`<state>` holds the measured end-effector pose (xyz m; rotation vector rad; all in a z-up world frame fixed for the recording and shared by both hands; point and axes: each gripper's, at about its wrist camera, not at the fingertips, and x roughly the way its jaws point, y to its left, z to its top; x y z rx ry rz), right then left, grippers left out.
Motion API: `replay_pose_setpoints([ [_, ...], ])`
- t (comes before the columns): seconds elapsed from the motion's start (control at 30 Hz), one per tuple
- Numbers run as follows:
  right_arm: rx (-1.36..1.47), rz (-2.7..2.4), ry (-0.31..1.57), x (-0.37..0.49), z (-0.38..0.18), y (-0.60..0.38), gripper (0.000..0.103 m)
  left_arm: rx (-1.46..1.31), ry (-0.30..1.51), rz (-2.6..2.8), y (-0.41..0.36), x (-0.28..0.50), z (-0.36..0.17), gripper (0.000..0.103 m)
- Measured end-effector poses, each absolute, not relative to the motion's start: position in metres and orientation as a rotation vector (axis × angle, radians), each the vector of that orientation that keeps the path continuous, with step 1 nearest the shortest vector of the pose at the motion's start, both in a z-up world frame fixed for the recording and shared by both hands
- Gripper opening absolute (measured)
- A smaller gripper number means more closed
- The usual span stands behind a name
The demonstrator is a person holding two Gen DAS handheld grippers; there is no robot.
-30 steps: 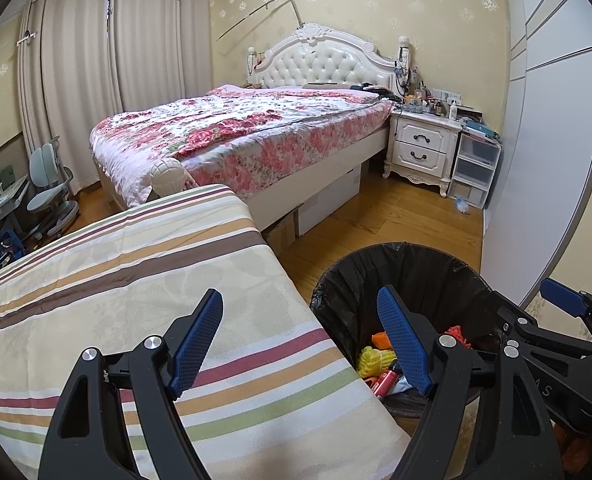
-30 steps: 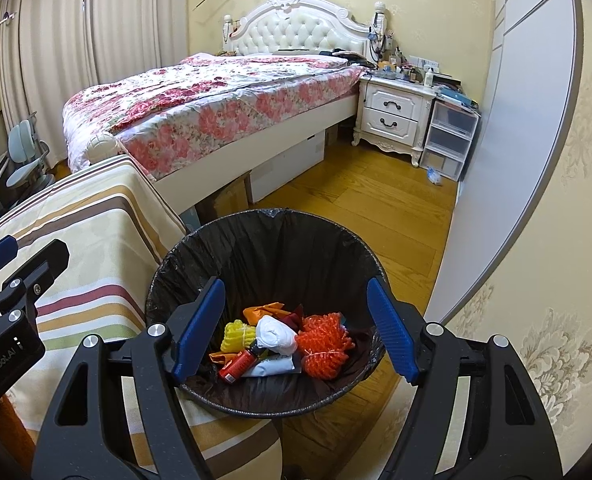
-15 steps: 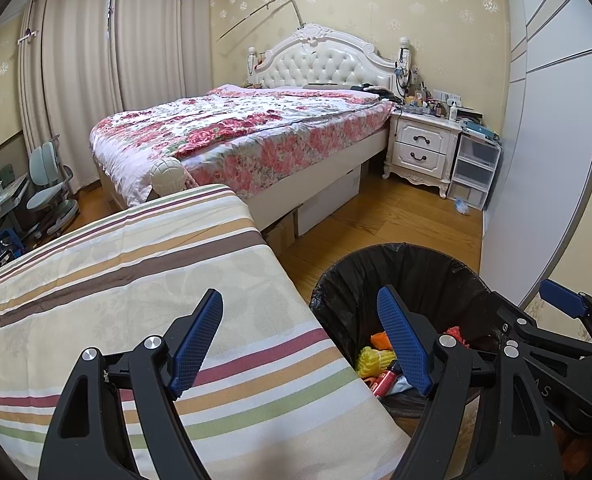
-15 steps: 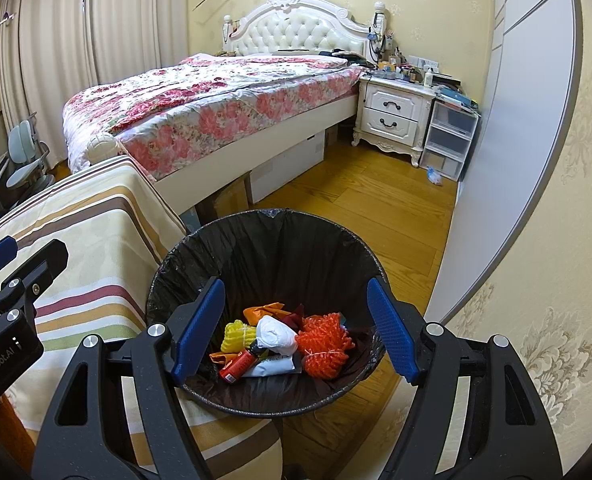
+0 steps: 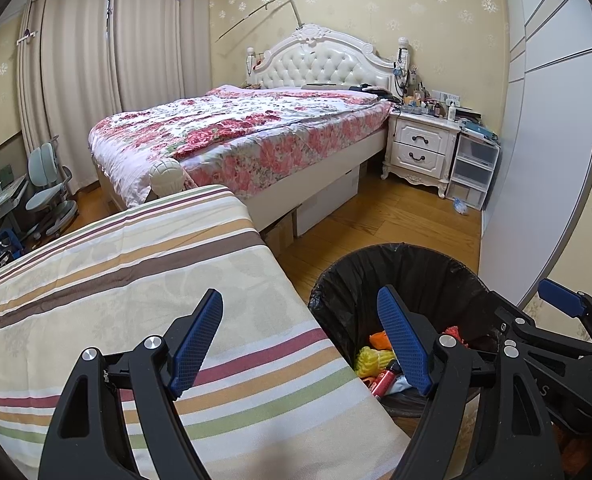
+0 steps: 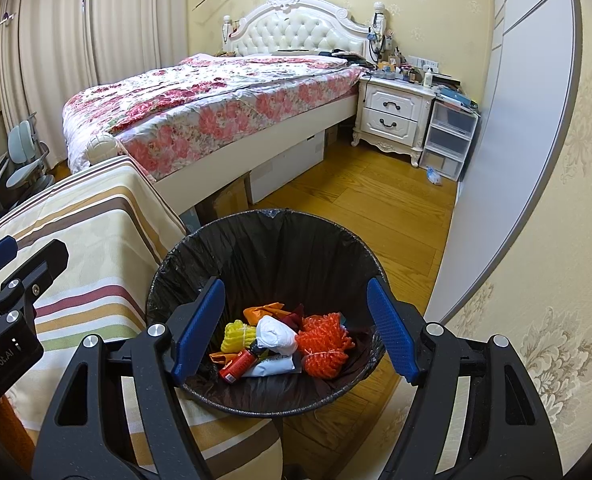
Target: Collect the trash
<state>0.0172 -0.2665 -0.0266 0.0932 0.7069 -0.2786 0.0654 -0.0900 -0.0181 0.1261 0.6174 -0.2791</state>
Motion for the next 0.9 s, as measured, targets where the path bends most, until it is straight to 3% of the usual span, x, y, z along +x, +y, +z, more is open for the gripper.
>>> replay_pose_setpoints([
  [0.9,0.093,-0.279,0.708,0.0173,-0.0264,-0.2664,0.072,0.139,0.583,-0.304,-0.0973,0.0615,-0.0148,0.080],
])
